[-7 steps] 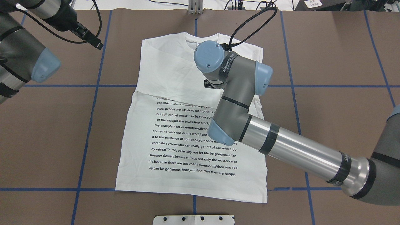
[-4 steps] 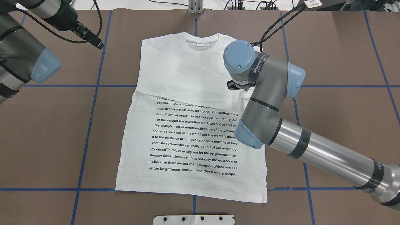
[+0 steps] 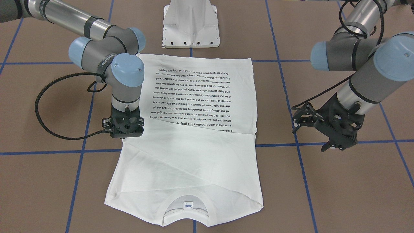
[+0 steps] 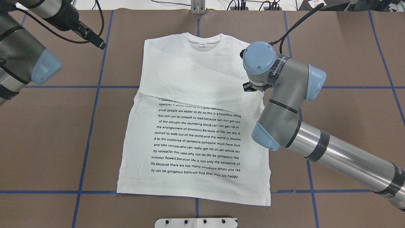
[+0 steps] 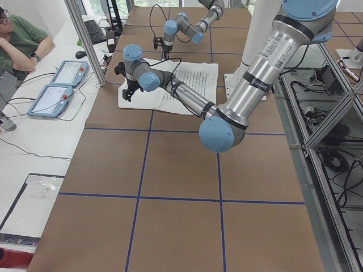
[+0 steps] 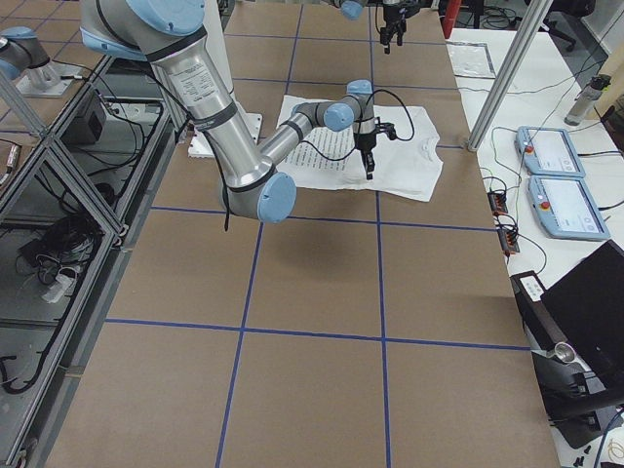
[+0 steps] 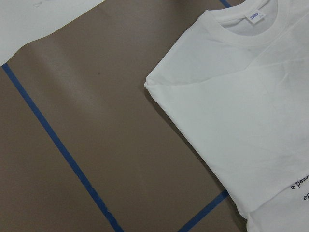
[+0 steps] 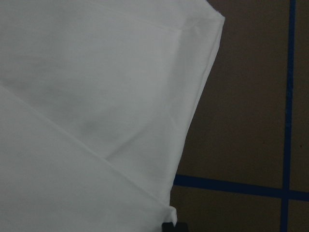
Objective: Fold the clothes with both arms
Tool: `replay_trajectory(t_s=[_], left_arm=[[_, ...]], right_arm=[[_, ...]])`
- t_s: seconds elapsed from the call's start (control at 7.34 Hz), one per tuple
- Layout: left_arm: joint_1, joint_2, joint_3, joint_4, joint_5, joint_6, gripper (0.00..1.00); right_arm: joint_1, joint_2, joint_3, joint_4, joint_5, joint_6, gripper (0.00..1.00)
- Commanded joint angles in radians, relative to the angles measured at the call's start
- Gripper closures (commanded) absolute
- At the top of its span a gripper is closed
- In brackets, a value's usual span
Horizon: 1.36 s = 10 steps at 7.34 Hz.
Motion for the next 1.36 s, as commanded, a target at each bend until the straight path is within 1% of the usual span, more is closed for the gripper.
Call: replay_trajectory(t_s=[0.0,0.14,0.27,0.41,0.54,0.68,0.82,0.95,1.09,1.23], left_arm=[[-0.001,0.001,-0.017,0.004,0.000,0.000,0.00],[-0.001,0.001,-0.018,0.004,0.001,-0.002,0.00],[-0.003,0.007,-0.023,0.005,0.001,-0.017,0.00],[0.003,0.064,-0.084,-0.002,0.009,-0.119,0.00],[0.013,0.086,-0.130,-0.009,0.011,-0.203,0.00],[0.039,0.149,-0.181,-0.015,0.011,-0.250,0.00],[0.083,0.206,-0.256,-0.024,0.012,-0.324,0.00],[0.129,0.253,-0.314,-0.028,0.012,-0.412,0.00],[0.179,0.316,-0.360,-0.089,0.020,-0.492,0.00],[0.225,0.414,-0.380,-0.260,0.047,-0.603,0.00]], right_arm=[[0.028,0.005,0.000,0.005,0.015,-0.008,0.00],[0.047,0.005,0.000,0.067,0.096,-0.003,0.00],[0.062,-0.007,0.008,0.133,0.198,0.035,0.00],[0.065,-0.072,0.090,0.155,0.243,0.136,0.00],[0.065,-0.182,0.253,0.154,0.269,0.172,0.00],[0.064,-0.313,0.410,0.154,0.285,0.224,0.00],[0.047,-0.388,0.492,0.173,0.287,0.327,0.00],[-0.006,-0.444,0.538,0.277,0.276,0.471,0.00],[-0.056,-0.538,0.572,0.428,0.250,0.571,0.00],[-0.115,-0.641,0.639,0.456,0.186,0.586,0.00]])
